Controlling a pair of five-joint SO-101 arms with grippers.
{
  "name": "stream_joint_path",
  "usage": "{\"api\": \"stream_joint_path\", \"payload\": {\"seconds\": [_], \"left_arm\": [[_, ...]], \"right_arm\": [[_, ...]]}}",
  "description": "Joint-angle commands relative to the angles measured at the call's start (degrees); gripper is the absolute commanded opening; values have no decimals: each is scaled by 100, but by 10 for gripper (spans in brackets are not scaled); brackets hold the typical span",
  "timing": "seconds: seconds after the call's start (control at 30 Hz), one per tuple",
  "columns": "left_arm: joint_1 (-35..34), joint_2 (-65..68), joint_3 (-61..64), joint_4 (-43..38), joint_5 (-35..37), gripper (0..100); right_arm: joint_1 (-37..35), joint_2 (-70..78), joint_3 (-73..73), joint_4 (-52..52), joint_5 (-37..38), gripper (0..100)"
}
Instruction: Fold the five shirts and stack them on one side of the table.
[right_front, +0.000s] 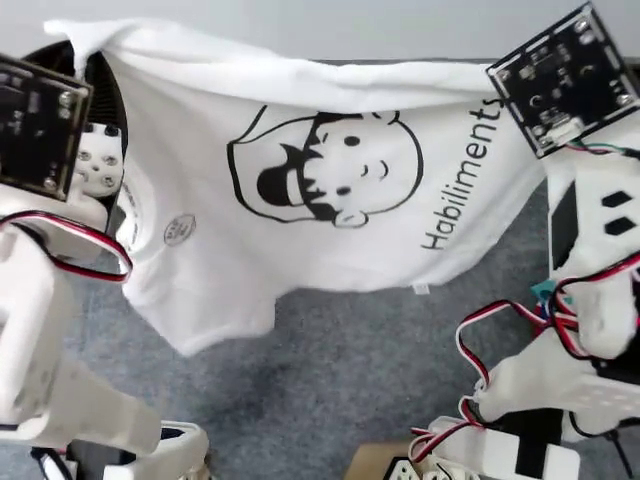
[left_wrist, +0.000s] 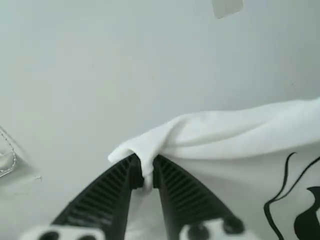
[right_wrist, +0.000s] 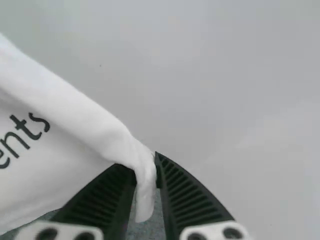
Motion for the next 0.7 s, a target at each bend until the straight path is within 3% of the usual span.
{"api": "stream_joint_path", "payload": {"seconds": [0.0,0.3,0.67], "left_arm": [[-35,-26,-268,97,9,2],[-18,-193,-497,114,18,2],[0,-1609,1077,114,-97,2]], "right_arm": [[233,-365,-141,48,88,10],[268,-848,-123,312,598,10],[268,-1165,-123,312,747,10]]}}
